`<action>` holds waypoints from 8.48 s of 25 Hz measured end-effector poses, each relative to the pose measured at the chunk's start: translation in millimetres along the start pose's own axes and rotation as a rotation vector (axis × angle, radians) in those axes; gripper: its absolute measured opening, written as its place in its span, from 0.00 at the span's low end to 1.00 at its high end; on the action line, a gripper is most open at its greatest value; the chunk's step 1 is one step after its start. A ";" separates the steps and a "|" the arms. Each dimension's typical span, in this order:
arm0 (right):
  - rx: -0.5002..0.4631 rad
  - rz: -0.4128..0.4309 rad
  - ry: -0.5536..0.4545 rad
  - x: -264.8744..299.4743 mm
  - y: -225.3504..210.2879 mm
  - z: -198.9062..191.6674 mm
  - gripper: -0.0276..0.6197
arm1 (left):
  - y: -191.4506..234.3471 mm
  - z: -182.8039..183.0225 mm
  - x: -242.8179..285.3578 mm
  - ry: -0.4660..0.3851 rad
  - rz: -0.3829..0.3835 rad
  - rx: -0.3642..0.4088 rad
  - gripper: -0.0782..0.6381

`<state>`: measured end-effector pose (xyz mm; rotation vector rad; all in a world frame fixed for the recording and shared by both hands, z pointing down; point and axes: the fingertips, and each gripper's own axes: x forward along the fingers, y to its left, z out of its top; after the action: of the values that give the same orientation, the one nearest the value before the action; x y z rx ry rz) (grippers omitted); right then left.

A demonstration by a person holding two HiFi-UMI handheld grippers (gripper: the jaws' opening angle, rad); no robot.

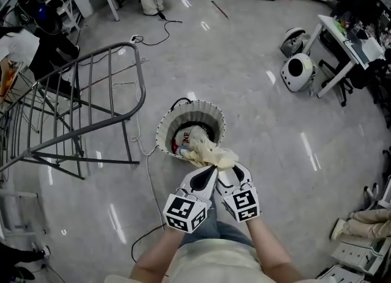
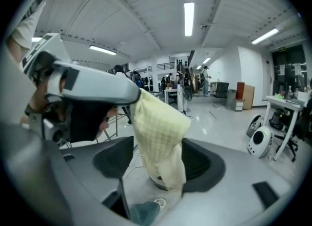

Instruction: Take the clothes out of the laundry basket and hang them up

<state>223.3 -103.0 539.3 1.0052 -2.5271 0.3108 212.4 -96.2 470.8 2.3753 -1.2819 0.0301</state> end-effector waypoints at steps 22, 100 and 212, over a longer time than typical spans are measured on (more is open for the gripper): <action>-0.237 0.019 -0.185 -210.2 46.1 100.6 0.08 | -38.0 -48.4 -100.7 0.127 0.048 0.232 0.30; -0.304 0.562 -0.044 -94.3 214.4 27.4 0.51 | 10.9 236.8 -294.7 -0.434 0.484 0.275 0.13; -0.555 0.082 -0.152 450.4 145.0 535.6 0.08 | 687.6 445.6 -348.4 0.013 0.906 0.529 0.14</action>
<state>-326.6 -457.3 251.4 0.7243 -2.5643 -0.4426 -618.9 -319.2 243.0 1.9140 -2.4587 0.7245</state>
